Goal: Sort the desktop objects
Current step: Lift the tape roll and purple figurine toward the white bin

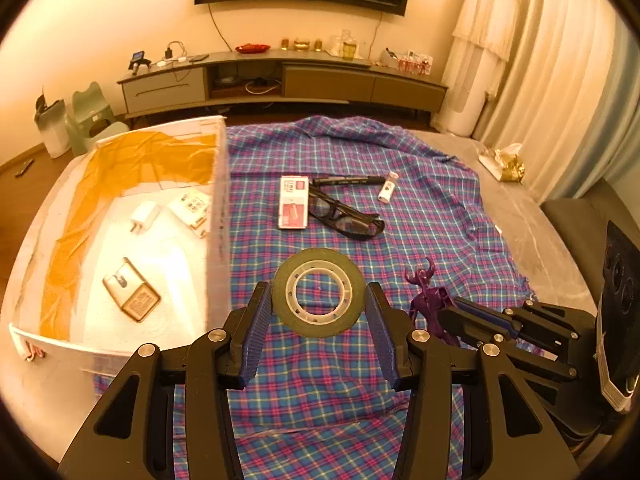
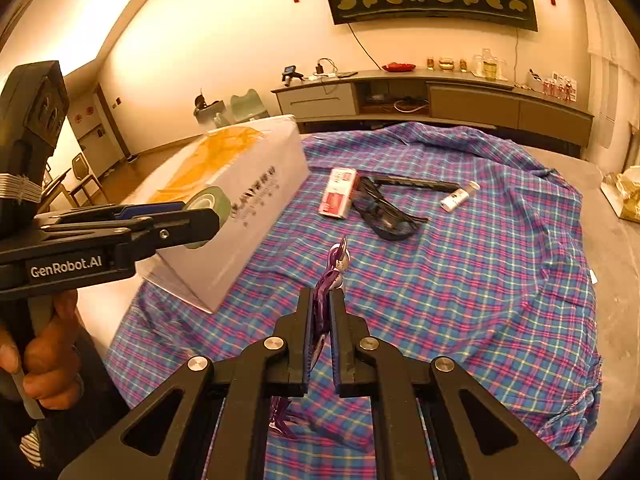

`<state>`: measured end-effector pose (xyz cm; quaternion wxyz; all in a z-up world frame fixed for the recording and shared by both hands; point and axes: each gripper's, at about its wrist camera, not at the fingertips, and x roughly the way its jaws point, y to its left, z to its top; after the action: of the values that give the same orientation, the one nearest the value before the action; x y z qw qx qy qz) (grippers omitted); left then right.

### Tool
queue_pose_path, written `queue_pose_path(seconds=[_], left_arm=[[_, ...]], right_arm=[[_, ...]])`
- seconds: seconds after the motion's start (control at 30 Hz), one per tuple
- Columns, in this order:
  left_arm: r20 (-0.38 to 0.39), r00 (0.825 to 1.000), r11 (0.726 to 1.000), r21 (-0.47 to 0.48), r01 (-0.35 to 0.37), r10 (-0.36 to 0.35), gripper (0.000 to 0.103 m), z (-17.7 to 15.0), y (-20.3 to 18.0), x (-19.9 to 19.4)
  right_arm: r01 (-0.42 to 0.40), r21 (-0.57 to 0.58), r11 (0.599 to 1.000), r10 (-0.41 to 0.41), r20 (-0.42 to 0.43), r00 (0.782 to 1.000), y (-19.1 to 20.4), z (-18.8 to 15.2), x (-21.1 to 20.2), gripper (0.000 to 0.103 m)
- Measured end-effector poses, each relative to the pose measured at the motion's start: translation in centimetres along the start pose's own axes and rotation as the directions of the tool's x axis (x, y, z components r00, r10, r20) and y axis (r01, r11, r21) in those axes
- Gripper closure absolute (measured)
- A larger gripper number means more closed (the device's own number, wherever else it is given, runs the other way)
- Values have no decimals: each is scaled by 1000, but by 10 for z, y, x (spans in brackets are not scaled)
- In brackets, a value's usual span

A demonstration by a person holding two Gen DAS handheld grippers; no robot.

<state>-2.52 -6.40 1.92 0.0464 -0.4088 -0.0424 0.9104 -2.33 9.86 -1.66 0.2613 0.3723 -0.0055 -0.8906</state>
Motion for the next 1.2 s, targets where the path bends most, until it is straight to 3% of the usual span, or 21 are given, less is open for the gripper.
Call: queue_pose_path(seconds=[0.7,1.2], left_arm=[[87,996,995,-94,13,-4,54,-4,79,-56],[128,991,978,-207,-7,34,54,-1,147,-69]], right_arm=[[-30,-175,984,34,21,999,88,47,-16,94],[-71,-264,962,72,-5,997,135,81,-1,94]])
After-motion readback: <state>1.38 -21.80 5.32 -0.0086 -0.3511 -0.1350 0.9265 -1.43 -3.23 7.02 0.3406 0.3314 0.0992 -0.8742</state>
